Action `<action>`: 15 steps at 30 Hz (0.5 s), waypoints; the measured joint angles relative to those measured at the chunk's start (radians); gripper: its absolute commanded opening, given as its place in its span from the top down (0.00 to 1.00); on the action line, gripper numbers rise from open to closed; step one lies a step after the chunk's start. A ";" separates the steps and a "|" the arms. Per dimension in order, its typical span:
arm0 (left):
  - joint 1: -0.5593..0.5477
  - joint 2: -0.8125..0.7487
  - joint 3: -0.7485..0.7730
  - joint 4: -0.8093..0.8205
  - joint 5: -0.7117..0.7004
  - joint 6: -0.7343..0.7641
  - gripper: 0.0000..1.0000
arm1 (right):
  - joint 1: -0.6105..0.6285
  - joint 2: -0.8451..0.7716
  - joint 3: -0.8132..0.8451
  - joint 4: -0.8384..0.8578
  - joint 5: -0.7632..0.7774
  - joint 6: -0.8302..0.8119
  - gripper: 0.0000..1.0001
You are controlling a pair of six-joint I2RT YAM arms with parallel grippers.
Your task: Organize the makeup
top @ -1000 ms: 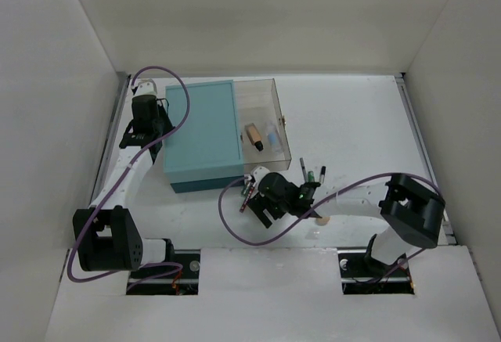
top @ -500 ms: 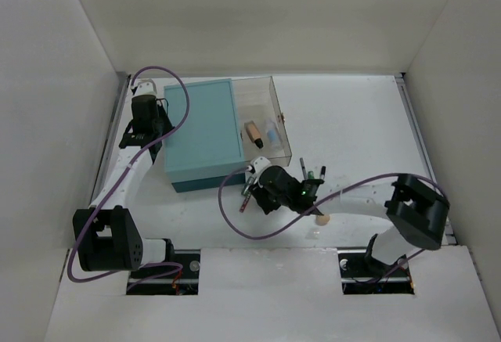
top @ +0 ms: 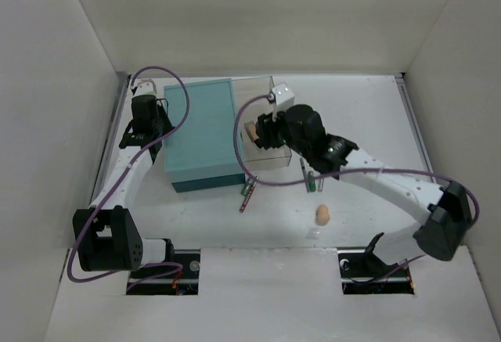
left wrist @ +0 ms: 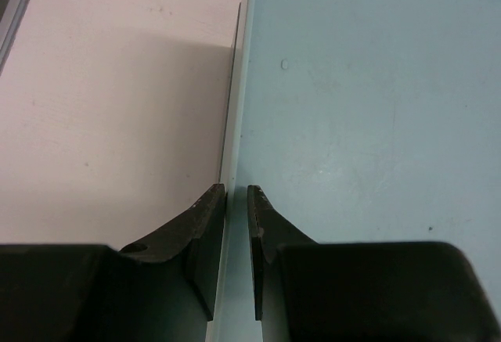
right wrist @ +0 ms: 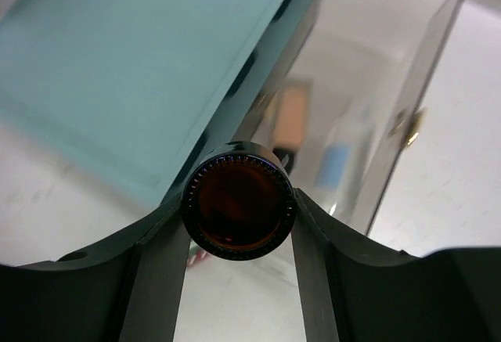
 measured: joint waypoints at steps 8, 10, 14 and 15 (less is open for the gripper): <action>0.000 0.000 0.000 0.000 0.000 0.000 0.85 | -0.184 0.439 0.375 0.010 -0.022 -0.028 0.72; 0.000 0.000 0.000 0.000 0.000 0.000 0.85 | -0.198 0.521 0.433 0.002 -0.024 -0.027 0.67; 0.001 0.000 0.000 0.000 0.001 0.000 0.85 | -0.206 0.624 0.489 -0.014 -0.024 -0.020 0.53; 0.001 0.000 0.000 0.000 0.002 0.000 0.85 | -0.206 0.636 0.492 -0.024 -0.025 -0.019 0.50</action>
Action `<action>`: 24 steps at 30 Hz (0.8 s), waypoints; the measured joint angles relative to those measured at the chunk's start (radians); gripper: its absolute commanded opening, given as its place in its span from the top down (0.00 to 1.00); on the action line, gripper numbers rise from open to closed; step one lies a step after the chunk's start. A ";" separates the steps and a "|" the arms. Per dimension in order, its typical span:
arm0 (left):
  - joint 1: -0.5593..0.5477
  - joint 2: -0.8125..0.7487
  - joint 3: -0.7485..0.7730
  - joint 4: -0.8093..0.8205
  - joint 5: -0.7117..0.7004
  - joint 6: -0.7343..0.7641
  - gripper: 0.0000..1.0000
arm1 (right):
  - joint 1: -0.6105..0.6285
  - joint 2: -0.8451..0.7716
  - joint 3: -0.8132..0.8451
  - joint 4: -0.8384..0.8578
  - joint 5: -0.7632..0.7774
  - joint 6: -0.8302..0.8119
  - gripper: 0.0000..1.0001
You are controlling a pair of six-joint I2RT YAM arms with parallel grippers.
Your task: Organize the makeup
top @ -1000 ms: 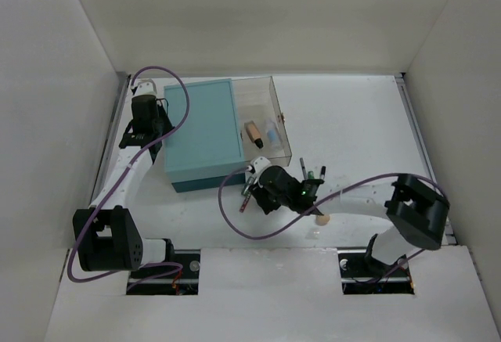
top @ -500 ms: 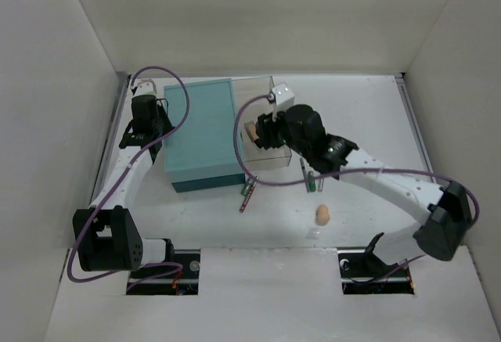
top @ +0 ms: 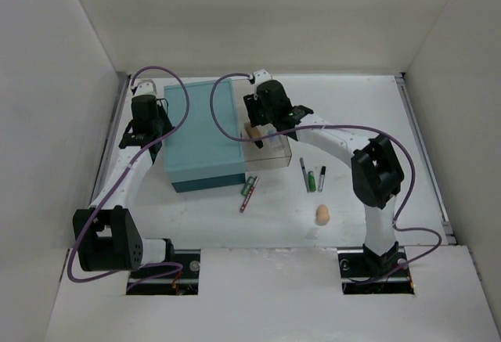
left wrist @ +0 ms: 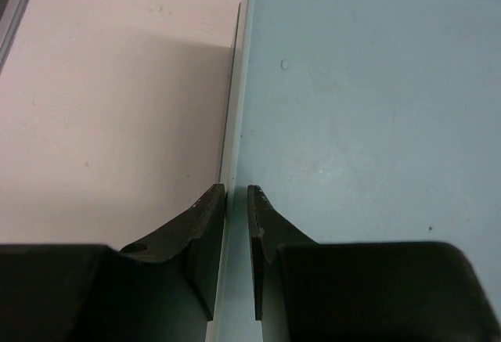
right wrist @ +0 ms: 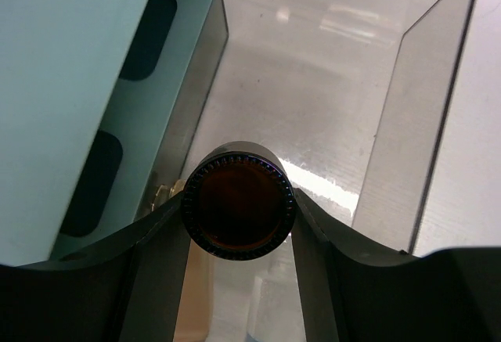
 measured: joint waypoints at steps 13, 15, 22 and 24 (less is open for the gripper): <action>-0.002 0.000 0.000 0.000 0.000 0.000 0.85 | 0.002 -0.094 -0.050 -0.016 -0.007 0.025 0.05; -0.003 0.000 0.000 0.000 -0.001 0.000 0.85 | 0.002 -0.185 -0.125 -0.014 -0.006 0.034 0.00; -0.009 0.000 -0.002 0.004 -0.012 0.005 0.85 | 0.068 -0.667 -0.584 0.003 0.040 0.172 0.00; -0.009 0.000 -0.002 0.004 -0.012 0.006 0.85 | 0.104 -0.780 -0.707 -0.046 0.064 0.244 0.00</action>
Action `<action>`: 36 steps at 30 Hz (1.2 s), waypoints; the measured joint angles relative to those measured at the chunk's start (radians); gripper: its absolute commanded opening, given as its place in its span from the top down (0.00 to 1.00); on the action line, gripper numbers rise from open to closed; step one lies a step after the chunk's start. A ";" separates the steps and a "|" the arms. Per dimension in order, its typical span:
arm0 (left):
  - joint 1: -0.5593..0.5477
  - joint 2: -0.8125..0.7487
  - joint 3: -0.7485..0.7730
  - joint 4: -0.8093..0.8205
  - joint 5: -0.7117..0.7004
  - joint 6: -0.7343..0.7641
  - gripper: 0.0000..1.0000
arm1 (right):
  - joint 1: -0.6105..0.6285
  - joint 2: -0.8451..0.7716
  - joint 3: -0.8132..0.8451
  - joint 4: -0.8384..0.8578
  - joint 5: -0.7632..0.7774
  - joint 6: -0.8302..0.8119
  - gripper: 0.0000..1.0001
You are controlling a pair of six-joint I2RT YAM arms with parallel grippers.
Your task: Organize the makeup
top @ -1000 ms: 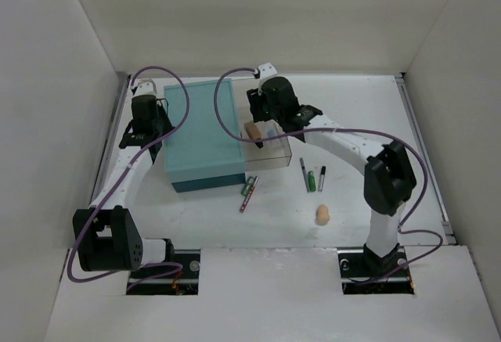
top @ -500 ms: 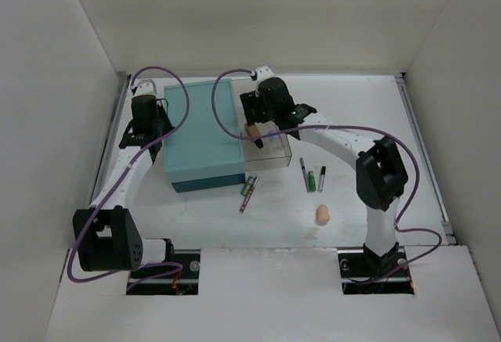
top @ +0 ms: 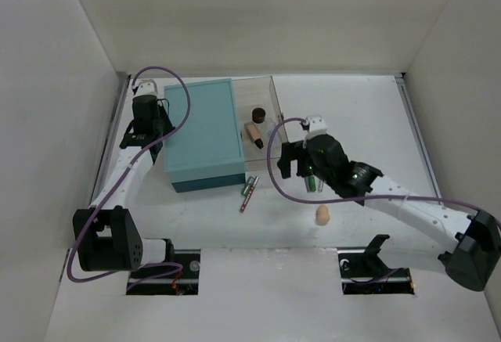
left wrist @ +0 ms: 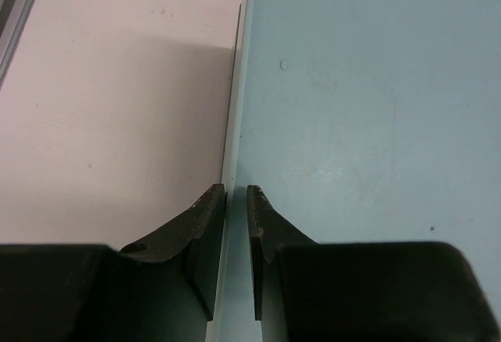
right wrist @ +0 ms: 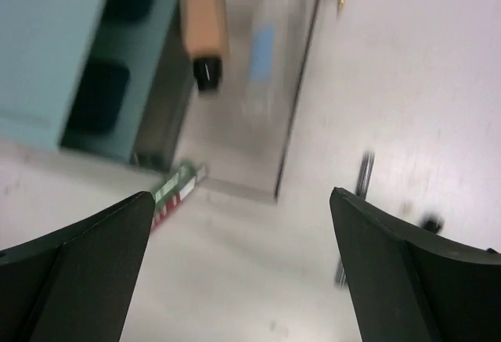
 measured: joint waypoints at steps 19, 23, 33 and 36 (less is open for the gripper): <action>-0.006 0.000 0.000 0.000 -0.009 0.007 0.85 | 0.009 -0.023 -0.290 -0.441 0.019 0.648 0.15; -0.006 0.000 0.000 0.000 -0.010 0.009 0.85 | 0.008 0.017 -0.308 -0.441 0.014 0.688 0.54; -0.010 0.000 0.000 0.000 -0.017 0.010 0.85 | 0.038 -0.067 -0.167 -0.469 0.047 0.600 0.81; -0.011 0.000 0.000 0.000 -0.018 0.010 0.85 | 0.041 -0.124 -0.047 -0.413 0.047 0.495 0.81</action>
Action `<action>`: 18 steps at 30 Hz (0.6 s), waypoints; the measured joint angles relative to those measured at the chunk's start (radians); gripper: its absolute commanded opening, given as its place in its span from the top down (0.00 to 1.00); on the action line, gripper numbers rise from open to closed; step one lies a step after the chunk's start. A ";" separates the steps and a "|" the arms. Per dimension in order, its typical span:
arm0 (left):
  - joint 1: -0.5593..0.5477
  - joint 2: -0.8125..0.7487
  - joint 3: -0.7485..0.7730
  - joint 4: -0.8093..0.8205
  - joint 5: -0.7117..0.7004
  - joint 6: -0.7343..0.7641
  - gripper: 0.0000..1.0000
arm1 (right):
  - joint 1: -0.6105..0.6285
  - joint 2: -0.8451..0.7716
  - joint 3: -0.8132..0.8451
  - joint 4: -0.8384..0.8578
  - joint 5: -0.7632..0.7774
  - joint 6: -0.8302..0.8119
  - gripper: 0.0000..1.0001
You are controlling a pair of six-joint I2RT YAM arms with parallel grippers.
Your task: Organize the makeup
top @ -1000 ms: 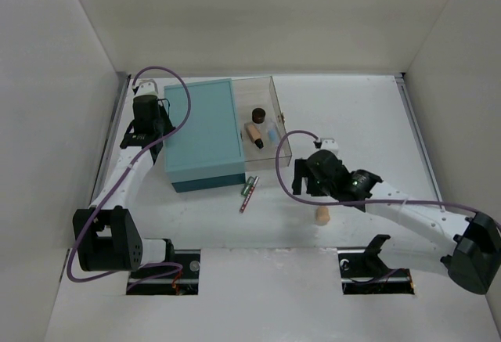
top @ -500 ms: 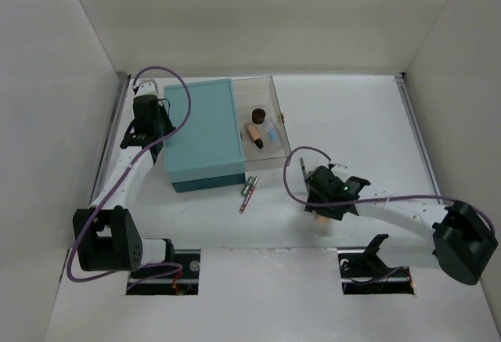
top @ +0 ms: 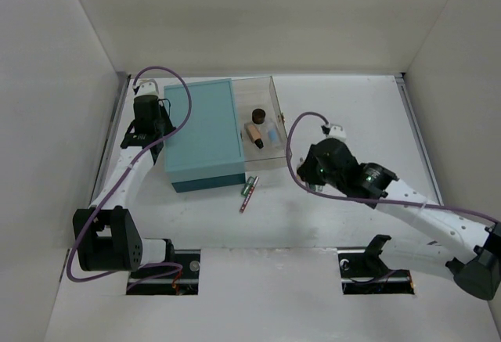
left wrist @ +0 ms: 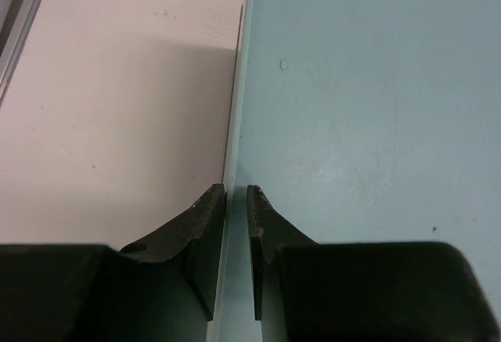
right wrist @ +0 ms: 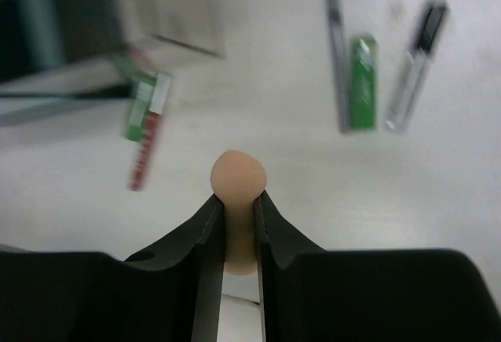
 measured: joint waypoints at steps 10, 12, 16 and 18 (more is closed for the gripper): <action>0.000 0.004 0.000 0.003 -0.002 0.000 0.85 | -0.138 0.347 0.436 0.369 -0.127 -0.303 0.78; -0.001 0.005 0.000 0.005 -0.003 0.001 0.85 | -0.172 0.488 0.552 0.405 -0.164 -0.323 0.76; -0.002 0.006 0.000 0.005 -0.005 0.003 0.85 | -0.214 0.748 0.774 0.448 -0.217 -0.350 0.71; -0.002 0.007 0.000 0.006 -0.005 0.003 0.85 | -0.220 0.850 0.851 0.468 -0.228 -0.356 0.62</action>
